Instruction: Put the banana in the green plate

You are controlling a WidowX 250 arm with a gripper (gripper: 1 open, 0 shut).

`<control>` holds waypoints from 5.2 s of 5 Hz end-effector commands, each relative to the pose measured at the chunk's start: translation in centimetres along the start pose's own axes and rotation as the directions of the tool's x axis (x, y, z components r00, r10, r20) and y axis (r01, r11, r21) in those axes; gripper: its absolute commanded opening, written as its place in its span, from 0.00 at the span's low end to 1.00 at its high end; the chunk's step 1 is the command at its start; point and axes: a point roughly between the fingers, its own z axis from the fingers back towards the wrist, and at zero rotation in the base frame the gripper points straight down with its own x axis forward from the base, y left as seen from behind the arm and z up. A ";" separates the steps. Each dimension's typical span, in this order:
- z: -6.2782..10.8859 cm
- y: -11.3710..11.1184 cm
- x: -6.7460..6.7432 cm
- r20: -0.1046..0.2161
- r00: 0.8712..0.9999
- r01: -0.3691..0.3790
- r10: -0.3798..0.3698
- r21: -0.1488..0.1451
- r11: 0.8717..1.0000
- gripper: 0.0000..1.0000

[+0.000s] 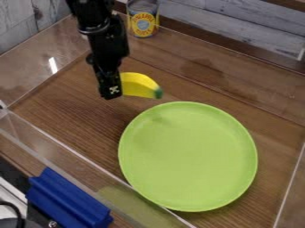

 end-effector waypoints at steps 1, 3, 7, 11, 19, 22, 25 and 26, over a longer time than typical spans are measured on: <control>1.5 -2.1 1.1 0.031 0.999 0.029 -0.030 0.034 0.999 0.00; 1.5 -5.9 2.3 0.037 0.996 0.075 -0.076 0.025 0.997 0.00; 1.0 -9.8 2.9 0.015 0.990 0.142 -0.142 0.003 0.990 0.00; 2.5 -8.7 2.6 0.001 0.995 0.100 -0.100 0.005 0.995 0.00; -2.3 -9.9 4.8 0.008 0.989 0.148 -0.148 0.006 0.989 1.00; -4.4 -10.1 5.2 0.009 0.984 0.175 -0.175 0.004 0.984 1.00; -5.2 -10.5 5.5 0.006 0.983 0.184 -0.183 -0.002 0.983 0.00; -5.0 -10.8 5.6 0.000 0.984 0.179 -0.180 -0.007 0.984 0.00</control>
